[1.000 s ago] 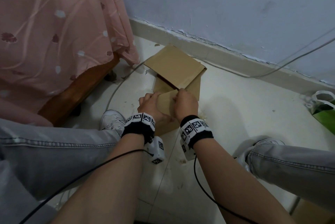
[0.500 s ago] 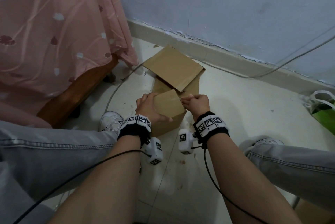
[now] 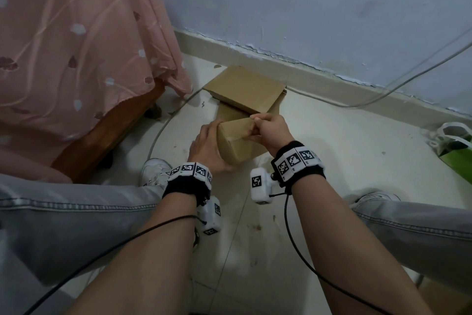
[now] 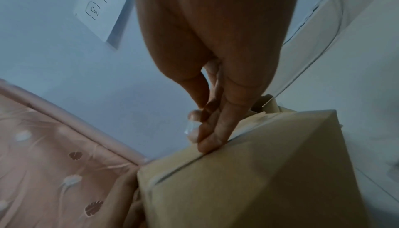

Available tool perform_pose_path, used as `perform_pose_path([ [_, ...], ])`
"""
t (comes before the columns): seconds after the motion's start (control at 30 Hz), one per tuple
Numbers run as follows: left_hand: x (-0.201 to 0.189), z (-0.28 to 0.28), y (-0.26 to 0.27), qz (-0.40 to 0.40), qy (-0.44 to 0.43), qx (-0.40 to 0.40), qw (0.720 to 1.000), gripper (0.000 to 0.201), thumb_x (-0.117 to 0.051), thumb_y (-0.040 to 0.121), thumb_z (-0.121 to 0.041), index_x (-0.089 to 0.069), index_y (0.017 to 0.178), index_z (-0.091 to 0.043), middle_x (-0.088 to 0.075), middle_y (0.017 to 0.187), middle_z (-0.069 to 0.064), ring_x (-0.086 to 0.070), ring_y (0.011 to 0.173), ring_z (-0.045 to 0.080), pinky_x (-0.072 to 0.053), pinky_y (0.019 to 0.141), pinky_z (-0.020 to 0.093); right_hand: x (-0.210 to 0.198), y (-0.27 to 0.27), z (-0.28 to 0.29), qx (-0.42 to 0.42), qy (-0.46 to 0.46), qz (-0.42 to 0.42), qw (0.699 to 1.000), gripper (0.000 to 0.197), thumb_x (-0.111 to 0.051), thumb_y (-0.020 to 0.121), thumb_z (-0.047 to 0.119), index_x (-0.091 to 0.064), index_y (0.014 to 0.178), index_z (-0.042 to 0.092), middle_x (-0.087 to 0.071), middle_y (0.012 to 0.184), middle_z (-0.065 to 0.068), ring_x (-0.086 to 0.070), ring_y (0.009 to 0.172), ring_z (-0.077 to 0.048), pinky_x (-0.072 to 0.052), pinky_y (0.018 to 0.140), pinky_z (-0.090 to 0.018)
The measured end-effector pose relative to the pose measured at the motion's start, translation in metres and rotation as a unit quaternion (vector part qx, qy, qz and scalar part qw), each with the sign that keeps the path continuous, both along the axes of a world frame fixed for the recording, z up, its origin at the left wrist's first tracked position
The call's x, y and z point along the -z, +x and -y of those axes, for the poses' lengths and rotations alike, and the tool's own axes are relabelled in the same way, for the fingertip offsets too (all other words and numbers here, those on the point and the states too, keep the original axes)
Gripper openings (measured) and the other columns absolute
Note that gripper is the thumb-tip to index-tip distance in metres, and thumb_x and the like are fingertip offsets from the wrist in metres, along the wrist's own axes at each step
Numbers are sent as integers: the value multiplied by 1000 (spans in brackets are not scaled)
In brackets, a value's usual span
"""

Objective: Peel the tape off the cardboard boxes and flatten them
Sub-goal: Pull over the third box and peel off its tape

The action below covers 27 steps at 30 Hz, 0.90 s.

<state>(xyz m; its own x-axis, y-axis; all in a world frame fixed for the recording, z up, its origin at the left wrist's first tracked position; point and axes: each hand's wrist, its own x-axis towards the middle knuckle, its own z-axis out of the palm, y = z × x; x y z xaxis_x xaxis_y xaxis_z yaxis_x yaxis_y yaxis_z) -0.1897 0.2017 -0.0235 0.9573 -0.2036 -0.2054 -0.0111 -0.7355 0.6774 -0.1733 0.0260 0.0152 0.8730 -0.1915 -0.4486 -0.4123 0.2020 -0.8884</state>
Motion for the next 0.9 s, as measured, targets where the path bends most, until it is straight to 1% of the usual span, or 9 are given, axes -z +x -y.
perform_pose_path([
  [0.07, 6, -10, -4, -23, -50, -12, 998, 120, -88, 38, -34, -22, 138, -41, -37, 134, -1, -47, 119, 27, -52, 88, 52, 1, 0, 7, 8, -16, -2, 1000, 20, -35, 102, -4, -55, 105, -2, -51, 65, -10, -55, 56, -19, -58, 58, -31],
  [0.23, 15, -26, -11, -63, -94, -20, 993, 119, -82, 31, -40, -20, 133, -42, -40, 133, 0, -47, 118, 25, -52, 92, 49, 9, 5, 23, 91, -20, -27, 995, 26, -30, 98, -4, -54, 92, 1, -43, 61, -8, -42, 48, -20, -45, 51, -33],
  [0.37, 18, -26, -8, -73, -102, -5, 992, 119, -85, 36, -34, -18, 133, -41, -39, 133, 1, -46, 121, 26, -50, 94, 47, 13, 10, 34, 112, -92, -30, 989, 32, -37, 105, 24, -58, 87, 6, -44, 62, -5, -40, 44, -17, -40, 48, -28],
  [0.43, 21, -27, -7, -75, -101, 1, 992, 120, -88, 40, -26, -16, 136, -39, -38, 132, 2, -45, 122, 25, -48, 97, 48, 8, 9, 35, 54, -190, -35, 980, 45, -42, 102, 46, -60, 81, 11, -50, 61, -3, -47, 48, -17, -45, 54, -31],
  [0.53, 21, -26, -7, -82, -88, 12, 993, 124, -88, 40, -29, -14, 139, -38, -37, 134, 2, -44, 123, 25, -49, 96, 47, -1, 3, 29, -133, -352, -64, 924, 55, -52, 88, 67, -61, 90, 13, -63, 90, -4, -60, 79, -21, -50, 75, -36],
  [0.67, 21, -28, -10, -92, -94, 15, 991, 122, -85, 40, -36, -13, 138, -46, -37, 135, 3, -46, 122, 26, -51, 94, 48, 9, 0, 17, -282, -469, -115, 829, 48, -74, 80, 52, -62, 100, 10, -63, 96, 0, -62, 94, -22, -48, 77, -33],
  [0.73, 20, -32, -12, -95, -88, 26, 991, 117, -84, 44, -33, -13, 136, -46, -37, 133, 3, -45, 121, 25, -47, 98, 48, 17, -2, 18, -287, -477, -93, 826, 33, -73, 86, 39, -71, 97, 8, -67, 98, -1, -62, 96, -20, -49, 80, -32],
  [0.83, 20, -34, -13, -114, -67, 35, 991, 116, -83, 49, -17, -11, 135, -48, -35, 130, 5, -44, 119, 29, -53, 88, 48, 24, -7, 19, -264, -435, -90, 856, 20, -67, 91, 35, -73, 99, 17, -63, 111, 0, -56, 105, -20, -45, 91, -32],
  [0.9, 22, -32, -12, -124, -68, 30, 990, 121, -82, 50, -11, -8, 135, -53, -33, 132, 5, -45, 119, 32, -55, 84, 49, 27, -9, 16, -254, -478, -124, 832, 23, -63, 90, 42, -69, 103, 25, -54, 126, -4, -48, 119, -28, -41, 103, -41],
])
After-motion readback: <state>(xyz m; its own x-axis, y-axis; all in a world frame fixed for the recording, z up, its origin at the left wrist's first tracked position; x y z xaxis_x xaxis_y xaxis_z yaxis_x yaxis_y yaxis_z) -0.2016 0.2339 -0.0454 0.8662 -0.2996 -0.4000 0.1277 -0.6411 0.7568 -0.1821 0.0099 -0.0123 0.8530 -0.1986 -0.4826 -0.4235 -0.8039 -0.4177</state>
